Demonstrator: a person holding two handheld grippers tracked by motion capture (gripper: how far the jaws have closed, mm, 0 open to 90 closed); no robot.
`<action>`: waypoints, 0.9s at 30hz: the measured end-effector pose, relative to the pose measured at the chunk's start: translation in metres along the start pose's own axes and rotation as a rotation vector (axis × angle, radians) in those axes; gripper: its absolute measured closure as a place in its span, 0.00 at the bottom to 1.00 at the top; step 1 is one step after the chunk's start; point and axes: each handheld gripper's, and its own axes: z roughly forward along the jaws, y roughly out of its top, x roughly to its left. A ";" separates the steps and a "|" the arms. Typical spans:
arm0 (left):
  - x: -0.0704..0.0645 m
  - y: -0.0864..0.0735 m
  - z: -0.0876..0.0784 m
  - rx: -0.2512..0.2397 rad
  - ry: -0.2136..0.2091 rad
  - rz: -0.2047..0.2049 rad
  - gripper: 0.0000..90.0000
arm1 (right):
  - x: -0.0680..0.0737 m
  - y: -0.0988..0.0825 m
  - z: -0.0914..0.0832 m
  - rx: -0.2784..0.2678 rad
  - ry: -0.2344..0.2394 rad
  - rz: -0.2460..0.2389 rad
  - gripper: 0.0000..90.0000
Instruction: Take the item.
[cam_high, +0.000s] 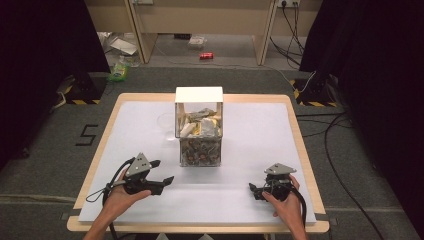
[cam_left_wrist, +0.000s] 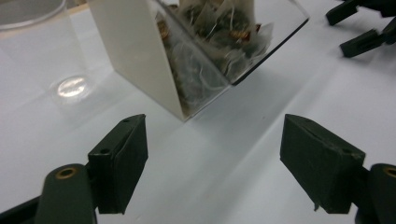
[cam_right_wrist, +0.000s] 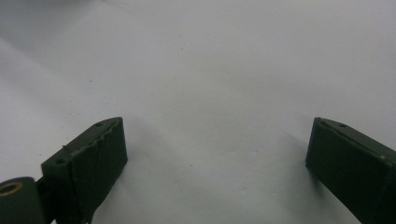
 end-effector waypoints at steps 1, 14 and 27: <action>0.000 0.000 0.000 0.000 0.000 0.000 0.26 | 0.000 0.000 0.000 0.000 0.000 0.000 0.06; -0.014 0.056 -0.032 -0.121 -0.069 0.054 0.33 | 0.000 0.000 0.000 0.000 0.000 0.000 0.06; -0.029 0.104 -0.032 -0.169 -0.096 0.121 0.44 | 0.000 0.000 0.000 -0.001 -0.001 -0.002 0.06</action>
